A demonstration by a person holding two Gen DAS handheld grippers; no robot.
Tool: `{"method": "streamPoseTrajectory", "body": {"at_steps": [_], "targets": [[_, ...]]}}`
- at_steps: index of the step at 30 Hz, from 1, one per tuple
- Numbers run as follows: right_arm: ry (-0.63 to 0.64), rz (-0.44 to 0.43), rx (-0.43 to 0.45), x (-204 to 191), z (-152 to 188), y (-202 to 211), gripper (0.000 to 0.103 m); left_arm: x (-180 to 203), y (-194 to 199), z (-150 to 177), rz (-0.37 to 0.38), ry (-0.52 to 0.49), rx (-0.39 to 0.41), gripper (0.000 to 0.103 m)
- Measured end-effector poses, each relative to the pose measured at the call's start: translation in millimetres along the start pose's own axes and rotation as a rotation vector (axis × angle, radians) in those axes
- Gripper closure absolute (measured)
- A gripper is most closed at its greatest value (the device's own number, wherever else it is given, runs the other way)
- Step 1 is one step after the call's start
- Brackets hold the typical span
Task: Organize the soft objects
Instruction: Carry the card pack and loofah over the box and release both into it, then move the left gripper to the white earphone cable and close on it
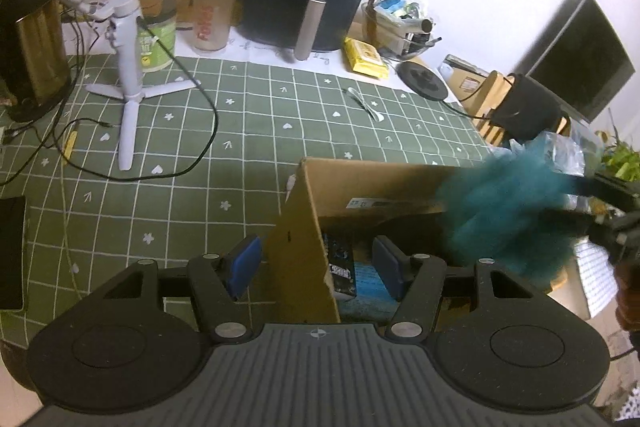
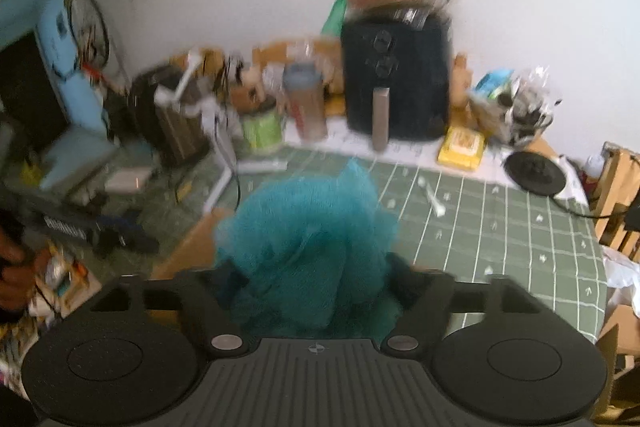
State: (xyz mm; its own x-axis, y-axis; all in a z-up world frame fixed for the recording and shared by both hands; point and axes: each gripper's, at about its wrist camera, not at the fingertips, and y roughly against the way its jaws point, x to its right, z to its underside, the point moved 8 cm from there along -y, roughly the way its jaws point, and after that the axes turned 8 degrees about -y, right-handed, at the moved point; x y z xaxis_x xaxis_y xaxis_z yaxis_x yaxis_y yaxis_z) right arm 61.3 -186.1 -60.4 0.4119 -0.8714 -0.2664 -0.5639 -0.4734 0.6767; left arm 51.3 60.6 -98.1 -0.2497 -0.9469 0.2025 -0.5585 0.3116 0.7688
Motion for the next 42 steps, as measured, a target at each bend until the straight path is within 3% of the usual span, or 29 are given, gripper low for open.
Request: {"method": "streamPoseTrajectory", "body": {"at_steps": [6,16,23,29,42], "targets": [[0.049,0.021,-0.096,-10,16,-20,0.004,-7,1,7,-0.008,0.026,-0.010,0.043],[0.036,0.084,-0.199,-3,30,-35,0.000,-9,-3,10,-0.018,0.025,-0.034,0.043],[0.036,0.218,-0.188,10,26,-32,0.000,-2,-10,3,-0.033,-0.027,-0.054,0.043],[0.008,0.312,-0.196,29,24,-29,0.000,12,-13,-11,-0.085,-0.150,-0.056,0.043],[-0.099,0.334,-0.177,66,17,-22,0.000,28,-28,-37,-0.107,-0.248,-0.074,0.042]]}}
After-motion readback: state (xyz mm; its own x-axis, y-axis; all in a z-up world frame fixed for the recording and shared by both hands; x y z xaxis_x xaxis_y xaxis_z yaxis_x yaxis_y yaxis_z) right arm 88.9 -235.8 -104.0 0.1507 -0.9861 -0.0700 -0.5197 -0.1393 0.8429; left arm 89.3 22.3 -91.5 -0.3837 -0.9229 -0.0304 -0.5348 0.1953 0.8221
